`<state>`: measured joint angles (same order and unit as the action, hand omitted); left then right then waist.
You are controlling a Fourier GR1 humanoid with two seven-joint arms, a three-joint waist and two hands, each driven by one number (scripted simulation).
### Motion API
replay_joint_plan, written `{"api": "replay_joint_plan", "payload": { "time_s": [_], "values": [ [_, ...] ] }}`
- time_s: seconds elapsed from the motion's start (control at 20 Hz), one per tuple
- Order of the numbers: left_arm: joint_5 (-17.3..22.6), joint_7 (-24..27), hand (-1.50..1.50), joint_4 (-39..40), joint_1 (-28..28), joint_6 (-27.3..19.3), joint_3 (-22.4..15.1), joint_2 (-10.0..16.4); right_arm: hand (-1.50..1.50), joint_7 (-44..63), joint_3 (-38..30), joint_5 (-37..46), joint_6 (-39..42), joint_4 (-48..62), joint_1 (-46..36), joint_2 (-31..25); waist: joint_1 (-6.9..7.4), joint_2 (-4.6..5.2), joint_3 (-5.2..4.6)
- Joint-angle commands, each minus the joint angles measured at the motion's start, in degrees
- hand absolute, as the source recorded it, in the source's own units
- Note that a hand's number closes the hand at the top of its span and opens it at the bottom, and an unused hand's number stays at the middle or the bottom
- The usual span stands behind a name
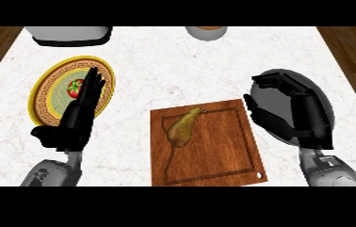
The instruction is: Pick the pear from the cutting board and place it in the pan
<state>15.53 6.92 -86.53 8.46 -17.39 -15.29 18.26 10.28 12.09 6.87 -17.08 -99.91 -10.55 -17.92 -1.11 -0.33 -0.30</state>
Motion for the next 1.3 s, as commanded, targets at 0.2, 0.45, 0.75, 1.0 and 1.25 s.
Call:
{"api": "replay_joint_plan", "payload": {
  "time_s": [0.2,0.45,0.75,1.0,1.25],
  "values": [
    [-1.12,2.98,0.00,-1.51,-4.77,3.48,-3.90,-1.53,-1.50,14.95,15.20,25.79,-8.93,-15.83,13.05,0.70,0.08,-0.14,0.15],
    [-1.34,-0.34,0.00,-6.82,-6.32,3.55,-3.53,-0.44,-1.50,30.30,16.16,32.61,2.95,-19.25,5.62,-0.91,1.35,0.04,0.21],
    [-2.35,1.43,0.00,-3.71,-4.86,5.02,-4.60,-2.56,-1.50,42.67,18.85,31.31,16.71,-10.17,-9.01,4.81,2.21,0.35,0.20],
    [-3.14,-0.30,0.00,-1.94,-1.46,4.42,-4.56,-4.00,-1.50,51.34,20.08,28.63,27.67,-1.50,-16.49,8.14,2.42,0.49,0.18],
    [-3.88,1.17,0.00,-3.82,-4.28,3.54,-5.11,-5.17,-1.50,50.22,22.76,27.89,31.62,11.10,-18.93,11.75,2.60,0.48,0.26]
  ]
}}
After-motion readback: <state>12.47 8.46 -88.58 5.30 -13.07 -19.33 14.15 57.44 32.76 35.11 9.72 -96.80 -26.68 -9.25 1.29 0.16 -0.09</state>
